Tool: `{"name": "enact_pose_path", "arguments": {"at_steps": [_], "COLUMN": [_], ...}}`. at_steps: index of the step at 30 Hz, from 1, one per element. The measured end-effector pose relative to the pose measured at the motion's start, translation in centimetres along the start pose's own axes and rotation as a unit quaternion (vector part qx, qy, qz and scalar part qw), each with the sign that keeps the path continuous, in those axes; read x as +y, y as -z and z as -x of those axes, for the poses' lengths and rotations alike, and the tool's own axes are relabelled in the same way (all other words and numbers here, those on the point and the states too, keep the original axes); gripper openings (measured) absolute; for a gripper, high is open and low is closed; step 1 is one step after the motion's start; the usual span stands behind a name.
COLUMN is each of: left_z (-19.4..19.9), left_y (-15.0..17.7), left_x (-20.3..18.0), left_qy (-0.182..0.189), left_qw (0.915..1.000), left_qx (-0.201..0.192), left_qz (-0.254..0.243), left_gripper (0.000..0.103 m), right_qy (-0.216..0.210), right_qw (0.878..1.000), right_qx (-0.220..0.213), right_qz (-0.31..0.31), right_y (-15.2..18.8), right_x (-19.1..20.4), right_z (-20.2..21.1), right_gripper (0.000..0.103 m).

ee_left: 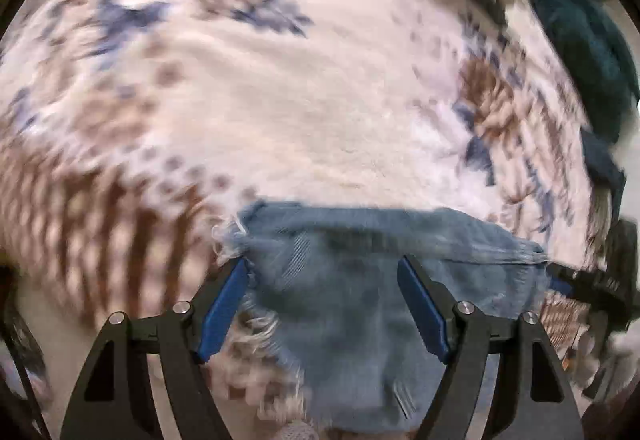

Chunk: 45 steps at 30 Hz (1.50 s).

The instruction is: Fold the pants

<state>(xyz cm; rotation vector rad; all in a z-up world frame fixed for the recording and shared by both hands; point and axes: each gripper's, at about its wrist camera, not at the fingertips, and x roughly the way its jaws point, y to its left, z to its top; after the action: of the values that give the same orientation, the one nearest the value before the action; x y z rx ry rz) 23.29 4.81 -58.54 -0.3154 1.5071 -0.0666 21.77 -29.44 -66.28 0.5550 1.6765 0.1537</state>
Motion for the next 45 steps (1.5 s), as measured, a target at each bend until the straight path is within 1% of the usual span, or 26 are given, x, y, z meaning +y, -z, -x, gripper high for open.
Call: {"name": "enact_pose_path", "arguments": {"at_steps": [2,4,5,6,7,8,9,10,11,12,16,18,19,21,23,25,26,27,28,30,31,33,35,38,42,45], "left_z": [-2.2,-3.0,-3.2,-3.1,-3.0,-2.7,-2.3,-1.9,-1.5,-1.0,0.8,1.6,1.7,1.2,-0.3,-2.1,-2.6,-2.7,-2.5,-1.4,-1.0,-0.4,-0.6,-2.2,-5.1,-5.7], "left_y": [-0.8,-0.9,-0.9,-0.9,-0.9,-1.0,-1.3,-1.5,-1.8,-2.2,-4.3,-6.1,-7.0,-9.1,-10.3,-10.3,-10.1,-9.7,-9.4,-8.5,-8.1,-6.8,-5.4,-2.9,-1.6,-2.1], "left_x": [-0.3,-0.6,-0.8,-1.0,-1.1,-1.2,-1.3,-1.6,-1.9,-2.4,-3.6,-3.9,-4.0,-4.6,-4.8,-3.6,-2.8,-1.5,-0.4,2.4,3.4,5.6,6.2,4.3,2.5,1.2], "left_qy": [-0.004,-0.011,-0.018,-0.024,-0.028,-0.027,-0.021,-0.026,-0.031,-0.033,-0.023,-0.016,-0.012,-0.009,-0.017,-0.03,-0.03,-0.022,-0.004,0.043,0.054,0.075,0.111,0.154,0.197,0.195], "left_qw": [0.9998,0.9998,0.9997,0.9995,0.9992,0.9991,0.9992,0.9989,0.9985,0.9981,0.9974,0.9973,0.9974,0.9974,0.9979,0.9989,0.9992,0.9997,0.9998,0.9969,0.9951,0.9895,0.9835,0.9803,0.9724,0.974], "left_qx": [0.018,0.015,0.004,-0.001,-0.007,-0.013,-0.018,-0.024,-0.03,-0.035,-0.055,-0.062,-0.062,-0.061,-0.035,-0.004,0.008,0.012,0.012,-0.004,-0.014,-0.03,-0.026,0.004,0.035,0.027], "left_qz": [-0.004,-0.01,-0.016,-0.022,-0.028,-0.028,-0.029,-0.031,-0.034,-0.038,-0.04,-0.036,-0.035,-0.037,-0.052,-0.035,-0.024,-0.005,0.015,0.066,0.083,0.12,0.141,0.124,0.12,0.112], "left_gripper": [0.075,0.072,0.057,0.04,0.034,0.023,0.018,0.017,0.016,0.016,0.015,0.015,0.015,0.016,0.02,0.031,0.037,0.037,0.038,0.044,0.045,0.046,0.046,0.046,0.046,0.047], "right_qy": [-0.009,-0.021,-0.022,-0.022,-0.021,-0.022,-0.025,-0.027,-0.03,-0.032,-0.039,-0.034,-0.033,-0.041,-0.031,-0.026,-0.019,-0.012,-0.016,-0.033,-0.039,-0.06,-0.078,-0.128,-0.176,-0.212], "right_qw": [1.0,0.999,0.999,0.999,0.999,0.999,0.999,0.999,0.999,0.999,0.999,0.999,0.999,0.998,0.998,1.0,1.0,1.0,1.0,0.999,0.999,0.998,0.997,0.99,0.981,0.974], "right_qx": [0.015,0.031,0.028,0.023,0.016,0.011,0.008,0.002,-0.002,-0.007,-0.02,-0.029,-0.034,-0.041,-0.044,-0.002,0.01,0.011,0.008,0.004,-0.001,-0.004,0.013,0.052,0.078,0.073], "right_qz": [0.01,0.025,0.031,0.035,0.034,0.032,0.028,0.022,0.019,0.016,0.004,0.004,0.001,0.002,0.016,0.013,0.011,0.008,0.005,-0.011,-0.021,-0.02,-0.011,0.003,0.028,0.042], "right_y": [-1.4,-2.4,-2.7,-3.0,-3.2,-3.3,-3.6,-3.9,-4.0,-4.0,-3.9,-4.2,-4.6,-5.7,-7.2,-8.6,-9.1,-9.4,-9.5,-9.4,-9.1,-8.4,-7.5,-6.1,-4.6,-4.4], "right_x": [0.2,0.3,0.6,0.8,0.8,0.8,0.8,0.8,1.1,1.3,1.6,1.8,1.9,1.8,2.1,1.6,1.2,0.7,0.2,-1.1,-1.8,-2.5,-3.2,-3.3,-3.3,-2.8], "right_z": [-1.6,-3.1,-3.7,-4.3,-4.5,-4.6,-4.5,-4.6,-4.5,-4.2,-2.1,-0.8,-0.2,1.0,1.4,0.3,0.0,0.0,0.2,0.9,1.4,1.5,0.7,-2.1,-5.6,-6.5], "right_gripper": [0.091,0.09,0.084,0.072,0.067,0.058,0.052,0.048,0.038,0.033,0.027,0.017,0.017,0.016,0.016,0.022,0.037,0.045,0.048,0.069,0.073,0.073,0.073,0.073,0.076,0.076]}}
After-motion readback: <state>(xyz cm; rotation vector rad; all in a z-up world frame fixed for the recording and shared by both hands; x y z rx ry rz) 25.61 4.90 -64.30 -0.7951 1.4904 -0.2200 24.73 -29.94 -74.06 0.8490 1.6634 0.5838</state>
